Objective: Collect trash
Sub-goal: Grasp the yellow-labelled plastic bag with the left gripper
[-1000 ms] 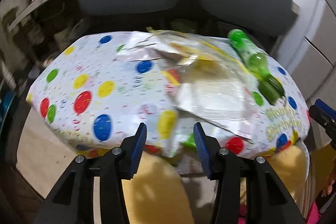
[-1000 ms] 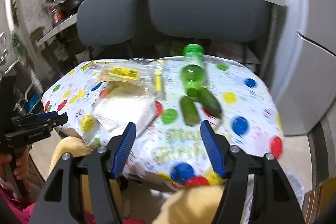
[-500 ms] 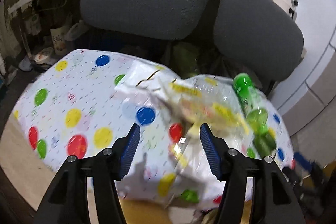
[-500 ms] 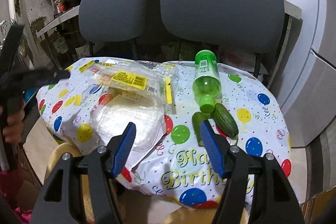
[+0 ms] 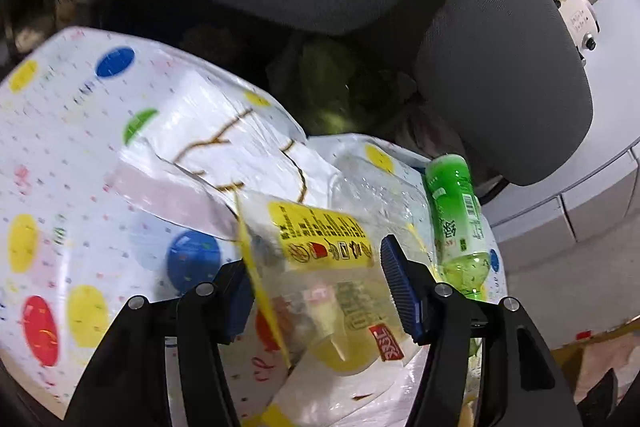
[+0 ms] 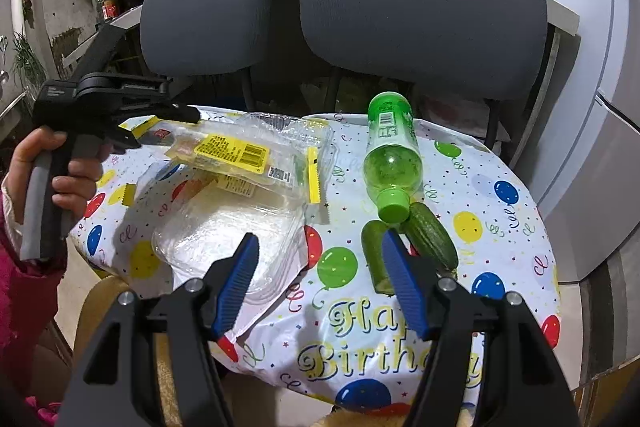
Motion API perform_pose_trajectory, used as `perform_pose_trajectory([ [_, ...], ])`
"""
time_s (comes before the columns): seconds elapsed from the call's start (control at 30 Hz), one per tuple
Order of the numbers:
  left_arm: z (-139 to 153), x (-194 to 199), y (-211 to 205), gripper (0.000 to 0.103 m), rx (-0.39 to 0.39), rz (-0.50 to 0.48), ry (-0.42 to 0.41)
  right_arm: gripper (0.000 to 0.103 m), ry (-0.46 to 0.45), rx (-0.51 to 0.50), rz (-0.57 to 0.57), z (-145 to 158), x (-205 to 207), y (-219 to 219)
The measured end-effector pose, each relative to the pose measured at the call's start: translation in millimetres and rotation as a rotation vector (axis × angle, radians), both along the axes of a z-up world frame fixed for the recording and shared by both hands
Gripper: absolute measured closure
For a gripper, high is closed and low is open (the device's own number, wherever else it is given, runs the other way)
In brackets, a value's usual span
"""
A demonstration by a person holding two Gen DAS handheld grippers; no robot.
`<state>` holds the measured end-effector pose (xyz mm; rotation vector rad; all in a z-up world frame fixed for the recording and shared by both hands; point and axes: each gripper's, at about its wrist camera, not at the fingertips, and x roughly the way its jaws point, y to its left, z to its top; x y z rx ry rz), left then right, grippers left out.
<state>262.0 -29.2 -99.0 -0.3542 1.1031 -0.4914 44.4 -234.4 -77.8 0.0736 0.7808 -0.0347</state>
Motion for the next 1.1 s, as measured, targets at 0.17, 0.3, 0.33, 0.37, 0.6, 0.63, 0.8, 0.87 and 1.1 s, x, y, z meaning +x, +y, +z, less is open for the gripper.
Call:
perform_pose_trajectory([
  [0.17, -0.5, -9.2, -5.2, 0.081, -0.014, -0.039, -0.018, 0.040, -0.003, -0.001, 0.003, 0.8, -0.7, 1.5],
  [0.3, 14.2, -25.8, -4.9, 0.100, -0.037, -0.071, -0.095, 0.040, -0.013, -0.004, 0.005, 3.7, -5.1, 4.1],
  [0.33, 17.4, -27.5, -5.7, 0.101, -0.037, -0.074, -0.111, 0.040, -0.017, -0.007, 0.004, 4.9, -7.3, 4.8],
  [0.37, 24.8, -35.2, -5.3, 0.102, -0.046, -0.075, -0.152, 0.040, -0.021, -0.010, 0.003, 5.9, -9.4, 5.3],
  [0.6, 83.2, -82.2, 13.6, 0.102, -0.038, 0.025, -0.385, 0.040, -0.030, -0.009, -0.002, 9.9, -22.2, 6.8],
  [0.63, 91.5, -92.5, 18.3, 0.102, 0.015, 0.067, -0.422, 0.040, -0.028, -0.008, 0.001, 9.2, -22.9, 7.8],
  [0.8, 104.4, -127.2, 43.7, 0.102, 0.172, 0.225, -0.513, 0.040, -0.010, 0.017, 0.032, -3.7, -15.9, 16.6],
  [0.87, 102.0, -136.7, 57.3, 0.102, 0.197, 0.259, -0.510, 0.058, 0.002, 0.027, 0.045, -11.1, -7.6, 20.5],
  [1.1, 83.0, -132.0, 82.0, 0.102, 0.197, 0.305, -0.457, 0.090, 0.062, 0.114, 0.042, -37.3, 36.1, 19.0],
])
